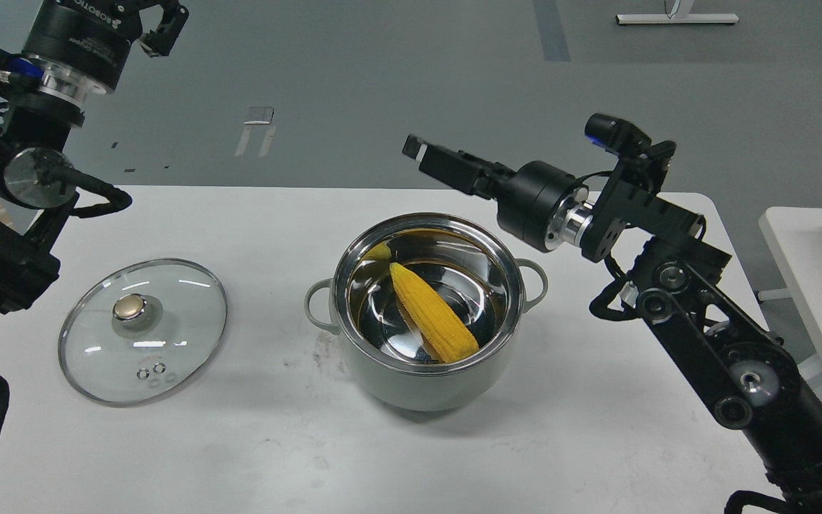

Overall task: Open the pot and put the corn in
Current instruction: 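Open the right gripper and withdraw the right arm upward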

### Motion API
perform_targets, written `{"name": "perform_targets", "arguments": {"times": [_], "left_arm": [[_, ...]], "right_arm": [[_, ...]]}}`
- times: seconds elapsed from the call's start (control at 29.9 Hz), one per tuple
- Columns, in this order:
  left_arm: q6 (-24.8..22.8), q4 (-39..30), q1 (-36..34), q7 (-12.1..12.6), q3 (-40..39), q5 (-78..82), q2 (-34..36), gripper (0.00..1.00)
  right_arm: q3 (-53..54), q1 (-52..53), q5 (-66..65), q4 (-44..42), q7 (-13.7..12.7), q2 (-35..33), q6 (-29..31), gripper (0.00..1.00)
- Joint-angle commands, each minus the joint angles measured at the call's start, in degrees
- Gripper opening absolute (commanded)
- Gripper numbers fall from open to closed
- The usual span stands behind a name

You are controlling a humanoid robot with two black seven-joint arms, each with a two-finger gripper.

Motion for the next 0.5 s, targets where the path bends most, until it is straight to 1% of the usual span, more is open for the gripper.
{"name": "perform_targets", "arguments": {"times": [0.0, 0.13, 0.17, 0.2, 0.23, 0.3, 0.33, 0.4, 0.47], "left_arm": [[0.0, 0.8, 0.25, 0.0, 0.09, -0.34, 1.6, 0.98], [0.0, 0.8, 0.34, 0.0, -0.26, -0.43, 2.3, 0.98], [0.0, 0.89, 0.34, 0.0, -0.35, -0.43, 2.48, 0.98], [0.0, 0.8, 0.34, 0.0, -0.53, -0.43, 2.48, 0.98], [0.0, 0.8, 0.34, 0.0, -0.53, -0.43, 2.48, 0.98], [0.0, 0.8, 0.52, 0.0, -0.79, -0.51, 2.48, 0.98], [0.0, 0.89, 0.6, 0.0, -0.79, -0.52, 2.48, 0.98], [0.0, 0.71, 1.04, 0.0, -0.7, -0.43, 2.39, 0.98], [0.0, 0.71, 1.57, 0.0, -0.79, -0.51, 2.39, 0.98]], "right_arm": [[8.5, 5.32, 9.51, -4.47, 0.08, 0.57, -0.77, 1.0], [14.4, 9.55, 18.67, -10.72, 0.09, 0.57, -2.26, 1.0], [16.76, 10.43, 21.91, -12.47, 0.09, 0.57, -3.39, 1.0], [19.48, 11.22, 24.81, -14.14, 0.09, -0.12, -4.54, 1.0], [19.51, 11.23, 24.84, -14.16, 0.09, -0.13, -4.55, 1.0], [23.27, 12.63, 31.4, -17.39, 0.09, -1.88, -4.9, 1.0], [23.63, 12.81, 33.26, -18.28, 0.09, -2.32, -4.9, 1.0], [24.07, 12.98, 40.63, -22.66, 0.26, -3.12, -5.42, 1.0], [24.43, 13.16, 43.37, -25.75, 0.79, -3.21, -5.95, 1.0]]}}
